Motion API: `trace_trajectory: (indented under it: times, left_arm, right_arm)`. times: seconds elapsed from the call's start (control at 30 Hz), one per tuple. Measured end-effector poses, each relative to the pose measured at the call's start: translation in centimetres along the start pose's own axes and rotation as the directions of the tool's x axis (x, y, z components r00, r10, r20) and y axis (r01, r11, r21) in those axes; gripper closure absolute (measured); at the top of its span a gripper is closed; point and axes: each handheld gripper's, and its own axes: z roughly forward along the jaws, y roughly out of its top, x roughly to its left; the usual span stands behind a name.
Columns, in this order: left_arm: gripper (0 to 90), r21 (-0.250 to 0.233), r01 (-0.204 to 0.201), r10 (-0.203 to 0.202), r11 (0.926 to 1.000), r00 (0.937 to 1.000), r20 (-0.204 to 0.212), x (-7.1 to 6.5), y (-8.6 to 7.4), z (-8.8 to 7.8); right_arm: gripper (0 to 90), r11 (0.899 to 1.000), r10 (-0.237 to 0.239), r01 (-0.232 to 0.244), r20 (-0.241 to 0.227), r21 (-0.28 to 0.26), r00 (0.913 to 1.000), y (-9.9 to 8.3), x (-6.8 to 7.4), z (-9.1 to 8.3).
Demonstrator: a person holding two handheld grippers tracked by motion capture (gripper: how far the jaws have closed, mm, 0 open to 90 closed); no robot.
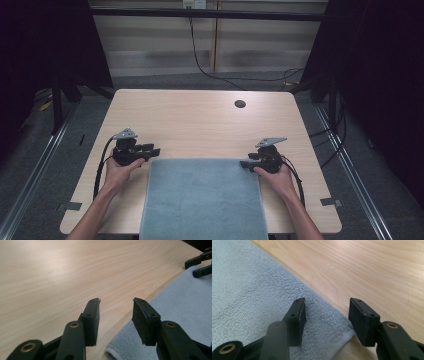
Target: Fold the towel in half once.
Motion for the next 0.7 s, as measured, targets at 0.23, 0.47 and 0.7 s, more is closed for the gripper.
trace_trajectory:
  times: [0.23, 0.47, 0.7]
  left_arm:
    - [50.8, 0.078, -0.026, 0.024, 0.9966, 0.9995, 0.020, 0.4, -1.4, 0.9]
    - [49.4, 0.093, -0.034, 0.028, 0.9951, 0.9979, 0.058, 0.6, -2.0, 1.4]
    - [53.2, 0.120, -0.096, 0.087, 0.9882, 0.9933, 0.076, -0.2, -2.7, 1.2]
  right_arm:
    - [60.1, 1.000, 0.008, -0.008, -0.022, -0.007, 0.9997, -0.2, 0.3, -0.1]
    - [79.4, 0.999, 0.033, -0.033, -0.060, 0.007, 0.9977, -0.2, 0.4, 0.0]
    - [80.8, 1.000, 0.027, -0.026, -0.041, 0.010, 0.9988, -0.1, 0.7, 0.0]
